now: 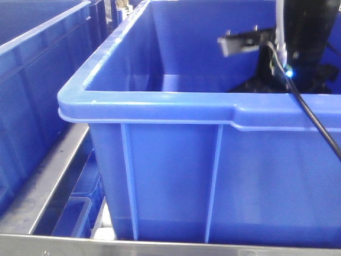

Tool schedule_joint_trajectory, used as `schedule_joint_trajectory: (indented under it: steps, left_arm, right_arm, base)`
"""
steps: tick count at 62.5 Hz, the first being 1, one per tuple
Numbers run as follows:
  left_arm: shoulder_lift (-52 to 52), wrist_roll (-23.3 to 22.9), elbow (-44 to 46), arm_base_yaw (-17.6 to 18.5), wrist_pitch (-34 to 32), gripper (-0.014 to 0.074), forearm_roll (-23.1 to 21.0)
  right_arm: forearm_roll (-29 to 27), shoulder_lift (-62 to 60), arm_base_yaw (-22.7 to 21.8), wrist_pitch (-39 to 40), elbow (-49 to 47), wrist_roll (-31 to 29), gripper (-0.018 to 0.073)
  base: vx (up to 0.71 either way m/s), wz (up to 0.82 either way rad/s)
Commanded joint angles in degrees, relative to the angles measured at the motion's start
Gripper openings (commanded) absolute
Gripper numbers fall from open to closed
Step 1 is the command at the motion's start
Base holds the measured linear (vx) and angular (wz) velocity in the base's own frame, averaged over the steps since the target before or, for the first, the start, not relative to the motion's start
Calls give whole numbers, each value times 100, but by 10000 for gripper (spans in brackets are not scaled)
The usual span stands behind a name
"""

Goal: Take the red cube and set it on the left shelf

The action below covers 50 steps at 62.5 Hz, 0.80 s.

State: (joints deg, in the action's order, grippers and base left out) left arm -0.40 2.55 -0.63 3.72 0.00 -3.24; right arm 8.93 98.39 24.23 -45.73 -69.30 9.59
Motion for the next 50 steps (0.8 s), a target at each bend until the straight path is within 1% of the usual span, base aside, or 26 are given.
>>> schedule_joint_trajectory:
  steps: [1, 8, 15, 20, 28, 35, 39, 50]
  left_arm:
    - [-84, -23, -136, 36, -481, 90, -28]
    - [-84, -23, -136, 36, -481, 90, -28]
    - [-84, -23, -136, 36, -481, 90, -28]
    - [-84, -23, -136, 36, -481, 90, -28]
    - [-84, -23, -136, 36, -481, 90, -28]
    - [-84, -23, -136, 36, -481, 90, -28]
    - [-84, -23, -136, 36, -481, 90, -28]
    - [-84, -23, -136, 36, -481, 90, -28]
  right_arm:
    - [56, -638, -25, 135, -200, -38, 601]
    - [85, -1193, -25, 308, -93, -38, 581]
    - [99, -1876, -25, 559, 190, -38, 508]
    - [99, -2393, -25, 748, 485, -38, 426]
    - [99, -3331, -25, 1070, 1087, -38, 244]
    - [99, -4181, -25, 1345, 1667, -38, 102]
    - [99, -4641, -25, 1501, 2024, -38, 41]
    - [99, -5945, -25, 1994, 2938, -38, 55]
  base:
    - [0, 0]
    - [0, 0]
    - [0, 0]
    - [0, 0]
    - [0, 0]
    - [0, 0]
    - [0, 0]
    - [0, 0]
